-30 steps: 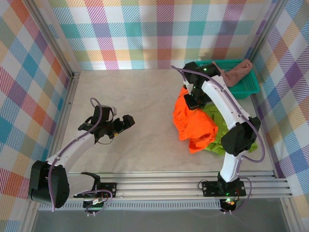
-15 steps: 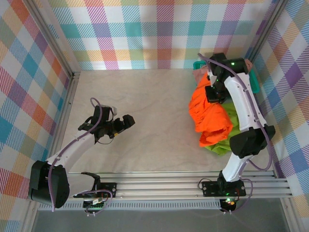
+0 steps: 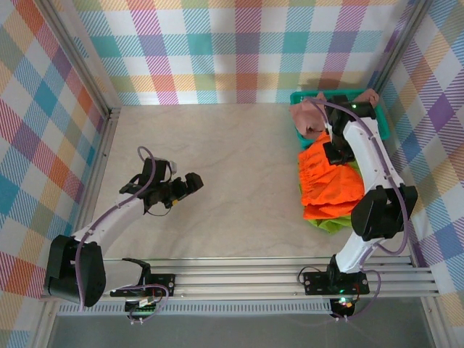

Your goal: Fold and stack the shorts

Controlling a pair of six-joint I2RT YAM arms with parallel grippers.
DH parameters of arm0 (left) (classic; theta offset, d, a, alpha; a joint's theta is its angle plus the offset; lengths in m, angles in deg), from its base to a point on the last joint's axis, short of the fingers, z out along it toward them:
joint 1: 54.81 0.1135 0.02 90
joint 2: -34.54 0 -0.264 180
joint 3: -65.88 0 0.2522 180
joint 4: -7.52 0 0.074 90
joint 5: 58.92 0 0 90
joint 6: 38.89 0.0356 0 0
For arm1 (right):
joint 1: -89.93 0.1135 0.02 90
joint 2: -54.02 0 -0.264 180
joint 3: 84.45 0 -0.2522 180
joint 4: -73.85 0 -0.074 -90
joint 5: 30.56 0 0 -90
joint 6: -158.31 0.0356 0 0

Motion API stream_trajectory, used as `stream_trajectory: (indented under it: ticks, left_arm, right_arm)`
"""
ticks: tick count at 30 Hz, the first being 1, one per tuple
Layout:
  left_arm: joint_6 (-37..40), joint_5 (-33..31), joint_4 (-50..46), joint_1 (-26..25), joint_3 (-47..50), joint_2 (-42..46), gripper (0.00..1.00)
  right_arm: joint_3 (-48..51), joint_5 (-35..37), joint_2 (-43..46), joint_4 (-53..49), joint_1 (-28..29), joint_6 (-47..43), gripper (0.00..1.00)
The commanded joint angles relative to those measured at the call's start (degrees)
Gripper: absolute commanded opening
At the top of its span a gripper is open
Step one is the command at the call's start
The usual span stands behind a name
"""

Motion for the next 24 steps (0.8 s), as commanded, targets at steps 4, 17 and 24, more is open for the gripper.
stream_trajectory:
  ticks: [4, 17, 24]
  left_arm:
    - [-0.08, 1.2, 1.37, 0.02, -0.56, -1.17, 1.0]
    - [-0.16, 0.92, 1.42, 0.02, -0.21, -1.17, 1.0]
    - [-0.95, 0.99, 3.93, 0.02, 0.08, -1.64, 1.0]
  right_arm:
    - [3.09, 9.86, -1.42, 5.02, -1.13, -3.72, 0.14]
    - [-1.48, 20.96, -3.85, 3.75, -5.92, 3.08, 0.84]
    - [3.88, -30.68, 8.37, 11.76, -5.88, 11.26, 1.0]
